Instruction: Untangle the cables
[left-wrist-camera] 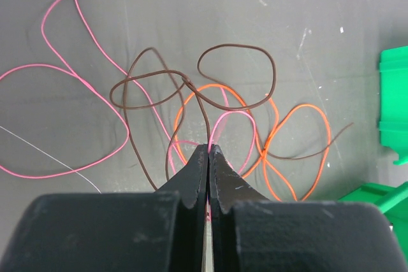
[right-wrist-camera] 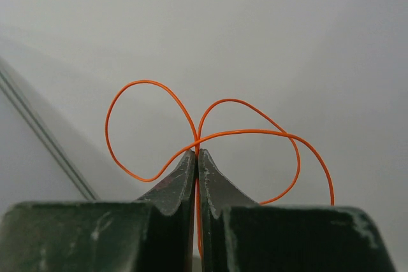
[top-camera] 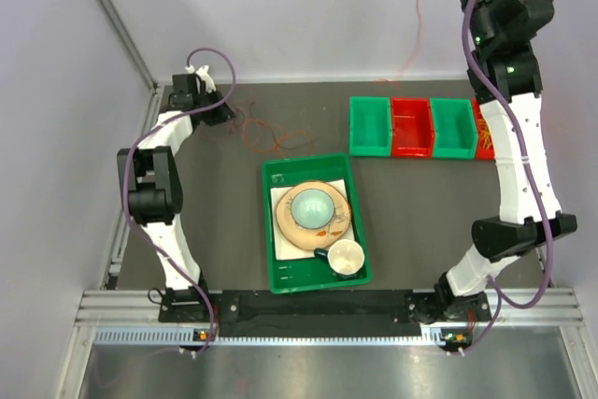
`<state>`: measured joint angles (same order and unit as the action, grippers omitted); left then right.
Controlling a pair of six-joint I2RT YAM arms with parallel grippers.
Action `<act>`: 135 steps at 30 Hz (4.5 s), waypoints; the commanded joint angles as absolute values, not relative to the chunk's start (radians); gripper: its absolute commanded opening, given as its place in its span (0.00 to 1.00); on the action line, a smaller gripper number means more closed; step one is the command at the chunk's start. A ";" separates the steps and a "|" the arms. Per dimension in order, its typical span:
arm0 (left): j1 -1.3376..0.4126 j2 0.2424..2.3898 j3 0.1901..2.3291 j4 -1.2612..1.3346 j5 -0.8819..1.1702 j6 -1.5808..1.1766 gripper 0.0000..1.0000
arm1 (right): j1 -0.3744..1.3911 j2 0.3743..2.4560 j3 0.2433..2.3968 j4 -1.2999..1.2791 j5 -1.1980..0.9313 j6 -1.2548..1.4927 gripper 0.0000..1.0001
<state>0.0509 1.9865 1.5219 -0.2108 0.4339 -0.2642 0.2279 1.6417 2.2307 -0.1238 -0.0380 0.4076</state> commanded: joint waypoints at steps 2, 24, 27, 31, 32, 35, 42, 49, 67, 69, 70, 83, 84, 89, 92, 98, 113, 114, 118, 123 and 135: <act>0.051 1.904 1.531 -0.183 0.471 -0.287 0.00 | 0.183 1.626 2.143 -0.117 -0.055 0.417 0.00; 0.040 1.925 1.523 -0.184 0.489 -0.287 0.00 | 0.017 1.675 2.065 -0.132 -0.100 0.466 0.00; 0.037 1.927 1.523 -0.184 0.491 -0.285 0.00 | -0.032 1.660 2.034 -0.121 -0.107 0.482 0.00; 0.034 1.928 1.525 -0.181 0.492 -0.288 0.00 | -0.067 1.661 2.034 -0.123 -0.120 0.492 0.00; 0.034 1.928 1.525 -0.181 0.492 -0.288 0.00 | -0.072 1.661 2.034 -0.121 -0.120 0.495 0.00; 0.034 1.930 1.525 -0.181 0.491 -0.287 0.00 | -0.087 1.661 2.039 -0.120 -0.123 0.500 0.00; 0.032 1.930 1.526 -0.187 0.486 -0.285 0.00 | -0.106 1.643 2.051 -0.117 -0.117 0.505 0.00; 0.031 1.928 1.529 -0.189 0.489 -0.284 0.00 | -0.141 1.615 2.036 -0.115 -0.110 0.508 0.00; 0.021 1.933 1.531 -0.199 0.486 -0.275 0.00 | -0.225 1.605 1.980 -0.094 -0.107 0.520 0.00; 0.021 1.931 1.532 -0.201 0.483 -0.272 0.00 | -0.232 1.605 1.960 -0.087 -0.107 0.519 0.00; 0.018 1.933 1.532 -0.202 0.482 -0.272 0.00 | -0.233 1.605 1.954 -0.086 -0.106 0.520 0.00; 0.011 1.936 1.542 -0.216 0.472 -0.264 0.00 | -0.252 1.598 1.833 -0.048 -0.110 0.503 0.00; 0.009 1.936 1.542 -0.216 0.472 -0.264 0.00 | -0.252 1.601 1.826 -0.046 -0.117 0.502 0.00; 0.006 1.942 1.540 -0.218 0.468 -0.262 0.00 | -0.252 1.629 1.757 -0.017 -0.146 0.512 0.00; 0.003 1.945 1.540 -0.219 0.468 -0.262 0.00 | -0.252 1.654 1.715 -0.008 -0.166 0.523 0.00; 0.003 1.944 1.539 -0.222 0.459 -0.258 0.00 | -0.252 1.689 1.618 0.025 -0.163 0.514 0.00; 0.005 1.954 1.539 -0.225 0.460 -0.256 0.00 | -0.252 1.821 1.424 0.041 -0.147 0.492 0.00; 0.003 1.954 1.539 -0.224 0.459 -0.256 0.00 | -0.252 1.825 1.420 0.040 -0.143 0.491 0.00; 0.003 1.954 1.539 -0.227 0.459 -0.252 0.00 | -0.252 1.841 1.388 0.043 -0.120 0.491 0.00; 0.003 1.960 1.545 -0.229 0.459 -0.253 0.00 | -0.252 1.891 1.410 0.008 -0.115 0.485 0.00; 0.003 1.960 1.552 -0.235 0.460 -0.250 0.00 | -0.250 1.813 1.448 0.025 -0.161 0.480 0.70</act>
<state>0.0055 1.9556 1.5219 -0.2420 0.4545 -0.2600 -0.2386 1.8980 1.3869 -0.0021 -0.1383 0.4900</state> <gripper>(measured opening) 0.012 0.697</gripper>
